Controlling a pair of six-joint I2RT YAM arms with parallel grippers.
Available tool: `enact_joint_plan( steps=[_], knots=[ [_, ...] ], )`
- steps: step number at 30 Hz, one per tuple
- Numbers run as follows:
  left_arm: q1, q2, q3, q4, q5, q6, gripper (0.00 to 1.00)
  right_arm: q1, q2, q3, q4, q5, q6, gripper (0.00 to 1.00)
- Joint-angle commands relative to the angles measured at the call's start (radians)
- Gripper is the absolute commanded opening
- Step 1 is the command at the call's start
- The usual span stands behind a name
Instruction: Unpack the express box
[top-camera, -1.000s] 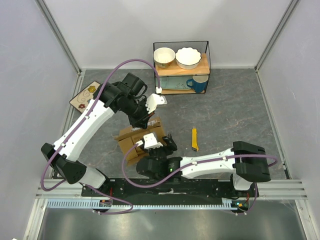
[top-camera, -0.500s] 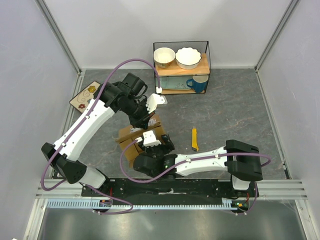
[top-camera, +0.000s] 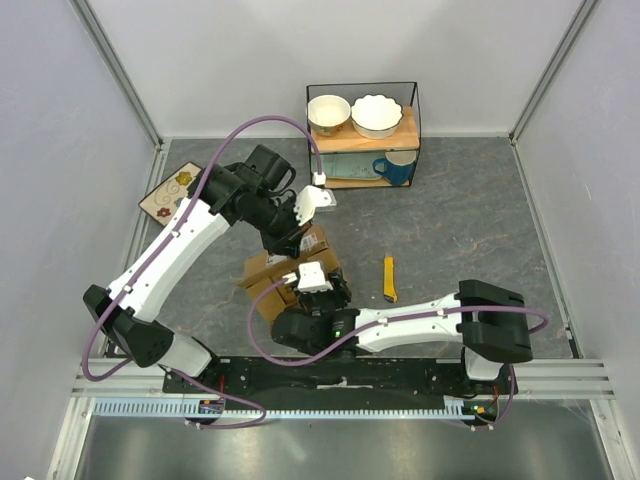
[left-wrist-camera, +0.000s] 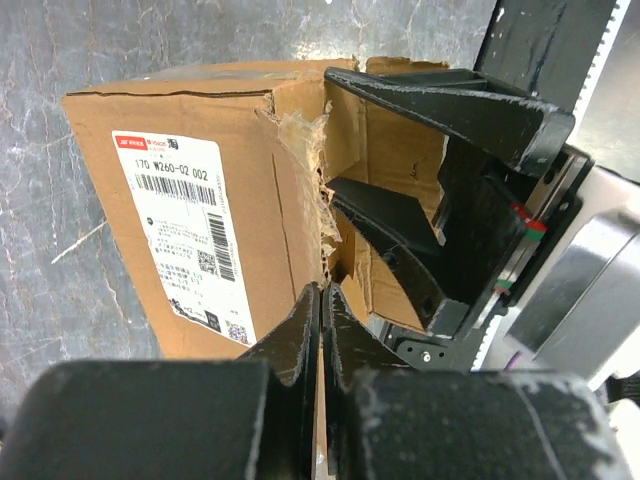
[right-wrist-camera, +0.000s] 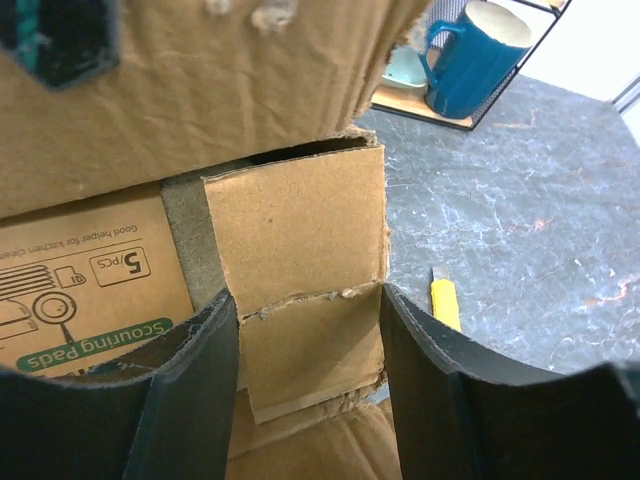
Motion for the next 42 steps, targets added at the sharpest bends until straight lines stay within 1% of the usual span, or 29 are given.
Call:
enact_joint_plan(
  steps=[1,2,7,8,11,15,20,23,32,34,36,37,38,39,40,41,42],
  knots=[
    [-0.005,-0.022,-0.016,-0.143,0.034,-0.015,0.03,-0.007,-0.105,-0.034,-0.018,0.091,0.062,0.52],
    [-0.005,-0.022,-0.018,-0.143,0.031,-0.012,0.03,-0.006,-0.114,-0.045,-0.018,0.085,0.06,0.47],
    [-0.005,-0.022,-0.042,-0.132,0.015,-0.004,0.02,-0.007,-0.172,-0.076,-0.016,0.057,0.068,0.33],
    [-0.005,-0.024,-0.045,-0.132,0.016,-0.001,0.02,-0.006,-0.18,-0.082,-0.018,0.05,0.069,0.28],
    [-0.005,-0.027,-0.055,-0.13,0.013,0.003,0.02,-0.011,-0.214,-0.111,-0.016,0.031,0.082,0.22],
    [-0.005,-0.033,-0.065,-0.132,-0.005,0.012,0.02,-0.014,-0.299,-0.154,-0.016,0.017,0.094,0.22],
    [-0.005,-0.03,-0.061,-0.132,-0.018,0.016,0.02,-0.015,-0.407,-0.206,-0.015,-0.006,0.093,0.27],
    [-0.005,-0.028,-0.052,-0.137,-0.009,0.014,0.02,-0.018,-0.438,-0.224,-0.015,-0.016,0.083,0.3],
    [-0.005,-0.036,-0.042,-0.15,0.005,0.012,0.02,-0.029,-0.398,-0.218,-0.002,-0.067,0.079,0.29],
    [-0.005,-0.036,-0.047,-0.147,-0.002,0.008,0.02,-0.027,-0.402,-0.212,0.001,-0.079,0.074,0.29],
    [-0.005,-0.038,-0.058,-0.138,-0.016,0.003,0.02,-0.017,-0.45,-0.211,0.004,-0.101,0.079,0.31],
    [-0.005,-0.039,-0.064,-0.124,-0.022,-0.006,0.02,-0.011,-0.477,-0.223,0.023,-0.117,0.06,0.34],
    [-0.005,-0.041,-0.071,-0.115,-0.022,-0.009,0.02,-0.001,-0.541,-0.243,0.148,-0.136,-0.051,0.34],
    [-0.005,-0.041,-0.084,-0.107,-0.016,-0.011,0.02,0.025,-0.572,-0.269,0.254,-0.218,-0.156,0.35],
    [-0.005,-0.036,-0.09,-0.103,-0.01,-0.014,0.02,0.038,-0.6,-0.328,0.359,-0.278,-0.249,0.36],
    [-0.005,-0.03,-0.094,-0.1,-0.002,-0.014,0.02,0.054,-0.634,-0.345,0.496,-0.33,-0.315,0.36],
    [-0.005,-0.013,-0.091,-0.101,0.004,-0.012,0.02,0.066,-0.639,-0.356,0.536,-0.516,-0.434,0.36]
  ],
)
